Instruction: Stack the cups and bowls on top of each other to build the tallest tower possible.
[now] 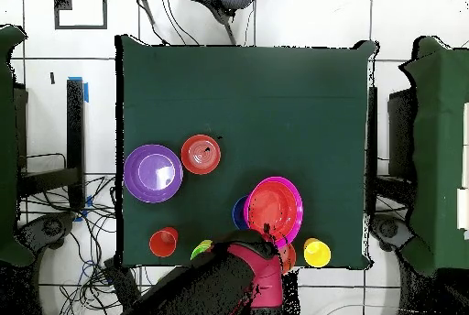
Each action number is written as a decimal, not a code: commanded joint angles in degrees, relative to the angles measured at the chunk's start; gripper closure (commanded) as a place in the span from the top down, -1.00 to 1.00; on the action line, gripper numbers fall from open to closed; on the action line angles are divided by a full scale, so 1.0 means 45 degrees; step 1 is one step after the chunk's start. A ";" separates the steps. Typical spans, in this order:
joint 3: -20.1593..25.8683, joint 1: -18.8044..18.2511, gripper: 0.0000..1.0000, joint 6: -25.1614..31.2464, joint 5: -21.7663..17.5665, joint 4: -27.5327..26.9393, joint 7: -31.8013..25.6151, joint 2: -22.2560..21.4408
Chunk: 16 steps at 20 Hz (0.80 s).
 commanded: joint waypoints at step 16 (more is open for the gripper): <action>0.2565 -0.0443 1.00 0.0747 0.0568 -0.0164 -0.3751 0.0830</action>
